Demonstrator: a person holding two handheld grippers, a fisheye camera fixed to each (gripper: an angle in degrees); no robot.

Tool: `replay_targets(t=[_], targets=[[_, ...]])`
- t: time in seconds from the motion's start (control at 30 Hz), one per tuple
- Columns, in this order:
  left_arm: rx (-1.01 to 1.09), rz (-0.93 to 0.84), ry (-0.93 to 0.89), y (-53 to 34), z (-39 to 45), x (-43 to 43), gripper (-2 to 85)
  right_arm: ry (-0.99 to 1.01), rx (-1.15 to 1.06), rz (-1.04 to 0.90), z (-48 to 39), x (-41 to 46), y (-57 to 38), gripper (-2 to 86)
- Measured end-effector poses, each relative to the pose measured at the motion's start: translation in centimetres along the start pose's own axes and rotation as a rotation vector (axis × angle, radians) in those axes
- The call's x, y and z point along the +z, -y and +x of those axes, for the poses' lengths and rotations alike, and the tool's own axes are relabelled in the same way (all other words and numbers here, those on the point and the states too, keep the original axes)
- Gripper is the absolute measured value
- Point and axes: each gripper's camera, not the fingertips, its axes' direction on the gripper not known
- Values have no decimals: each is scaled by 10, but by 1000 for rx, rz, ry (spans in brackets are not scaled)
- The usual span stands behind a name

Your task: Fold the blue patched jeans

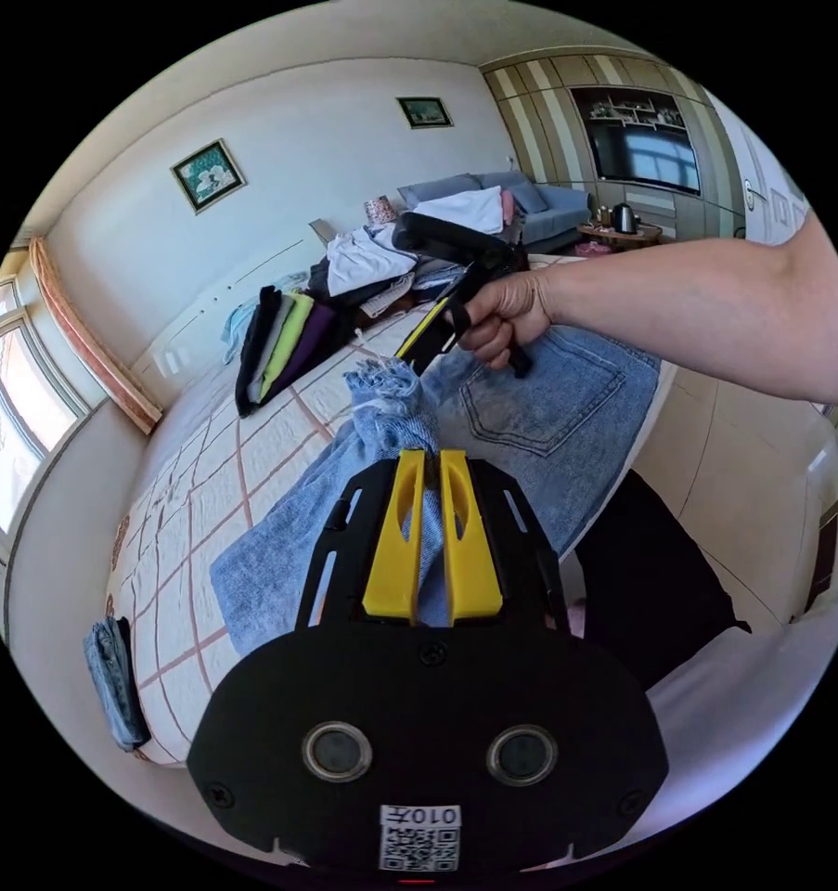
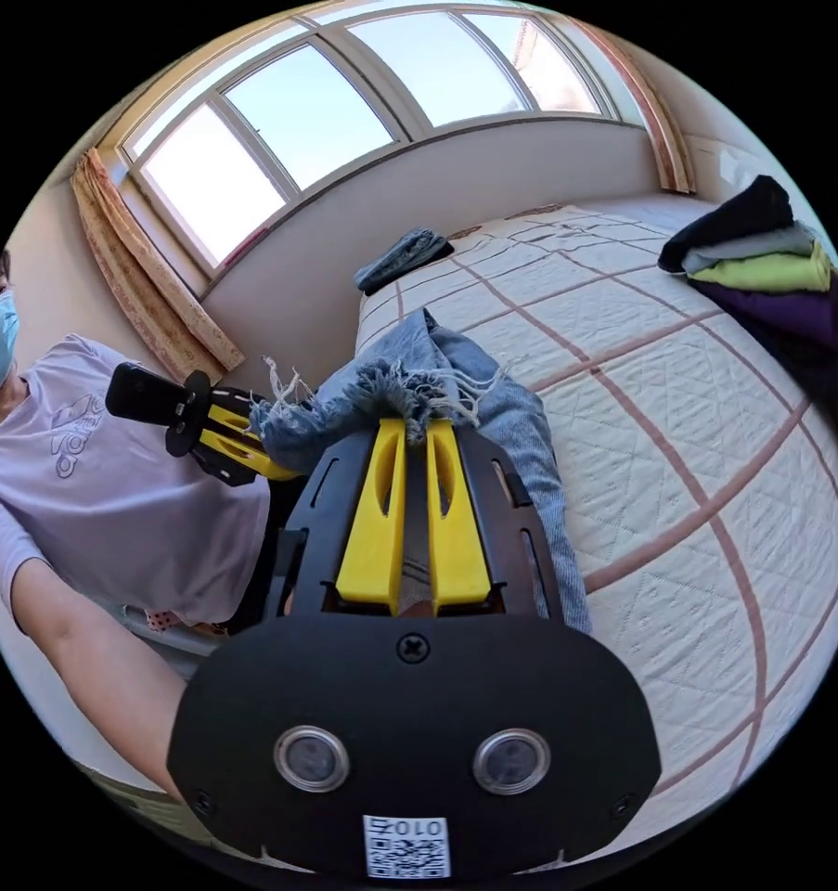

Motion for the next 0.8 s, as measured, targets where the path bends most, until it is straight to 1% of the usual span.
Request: replay_targets(t=[0.07,0.1,0.13,0.2,0.23,0.27,0.33,0.4,0.47,0.5,0.53,0.6,0.63,0.67,0.7,0.73,0.8], targets=[[12,-38,-28,22,6,16,30,-31,44,-46,2,-6,-8,52],[28,-60,-42,27,9,21,33,-85,70,-64,0,-14,-15,50],[57,-76,-91,36,14,28,38,-117,82,-69,-1,-18,-18,52],[79,-38,-201,45,17,22,43,-251,106,-63,-18,-44,-33,58],[93,13,-279,52,17,9,45,-288,114,-51,-25,-52,-36,59],[72,57,-312,57,12,-6,47,-347,116,-22,-42,-67,-41,63],[17,88,-316,63,-3,-23,49,-403,91,35,-75,-80,-43,67],[-30,44,-261,69,-25,-21,51,-440,76,87,-113,-75,-40,73],[-72,-8,-185,78,-62,-5,53,-427,98,82,-131,-56,-37,86],[-82,-27,-182,82,-72,0,54,-421,126,70,-139,-39,-37,88],[-90,-56,-188,90,-91,11,54,-426,145,62,-141,-30,-39,89],[-54,-114,-247,102,-110,32,56,-496,269,5,-140,3,-55,91],[-36,-180,-292,108,-118,50,57,-530,309,-15,-137,10,-61,90],[-28,-235,-286,110,-124,67,57,-593,365,-43,-132,23,-75,87],[-22,-263,-263,110,-125,76,57,-614,362,25,-135,23,-86,81],[-17,-287,-258,107,-129,92,57,-614,372,42,-137,20,-89,79],[-93,-254,-297,104,-142,98,57,-613,425,81,-146,-1,-98,75]])
